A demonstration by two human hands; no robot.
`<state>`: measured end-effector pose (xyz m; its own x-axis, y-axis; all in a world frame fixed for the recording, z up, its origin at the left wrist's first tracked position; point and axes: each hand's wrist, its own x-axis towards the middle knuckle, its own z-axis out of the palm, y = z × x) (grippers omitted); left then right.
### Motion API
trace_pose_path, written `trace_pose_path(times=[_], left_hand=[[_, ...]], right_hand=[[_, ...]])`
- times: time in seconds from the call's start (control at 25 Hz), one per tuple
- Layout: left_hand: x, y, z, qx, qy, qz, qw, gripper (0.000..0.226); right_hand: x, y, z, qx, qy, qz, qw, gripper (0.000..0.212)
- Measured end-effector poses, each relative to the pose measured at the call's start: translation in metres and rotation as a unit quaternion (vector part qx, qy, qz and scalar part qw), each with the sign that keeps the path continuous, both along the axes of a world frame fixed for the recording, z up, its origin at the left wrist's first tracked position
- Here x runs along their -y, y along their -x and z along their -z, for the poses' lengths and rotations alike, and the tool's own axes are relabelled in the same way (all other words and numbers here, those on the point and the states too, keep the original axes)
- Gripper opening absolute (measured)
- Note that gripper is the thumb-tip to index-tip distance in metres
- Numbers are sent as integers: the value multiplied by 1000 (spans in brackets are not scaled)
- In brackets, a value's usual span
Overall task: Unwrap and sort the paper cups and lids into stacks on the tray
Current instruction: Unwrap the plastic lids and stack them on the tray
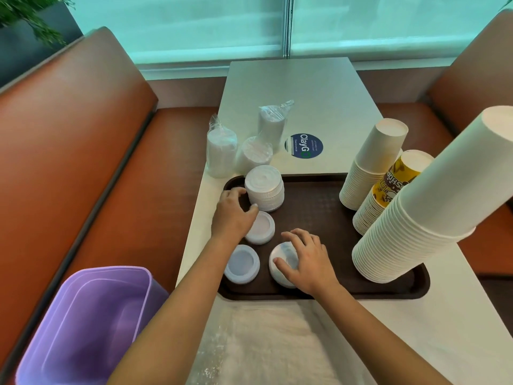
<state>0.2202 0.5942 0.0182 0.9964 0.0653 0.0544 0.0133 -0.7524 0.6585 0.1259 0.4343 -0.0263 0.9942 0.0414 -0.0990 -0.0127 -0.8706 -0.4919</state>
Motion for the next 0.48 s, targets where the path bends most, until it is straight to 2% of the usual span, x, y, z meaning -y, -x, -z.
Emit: trace_pose_path(times=[0.08,0.2,0.48], left_hand=[[-1,-18,-12,29,34,-26,999,43],[-7,-55,-24,29,113,-89,989,49],[-27,-134,-30,-44,258,-197,945,66]], right_hand=[[-1,-9,-5,21,-35,26,999,72],[0,-29,-12,53,-70,52,995,45],[-3,-91,-33,89,-122,80,985,39]])
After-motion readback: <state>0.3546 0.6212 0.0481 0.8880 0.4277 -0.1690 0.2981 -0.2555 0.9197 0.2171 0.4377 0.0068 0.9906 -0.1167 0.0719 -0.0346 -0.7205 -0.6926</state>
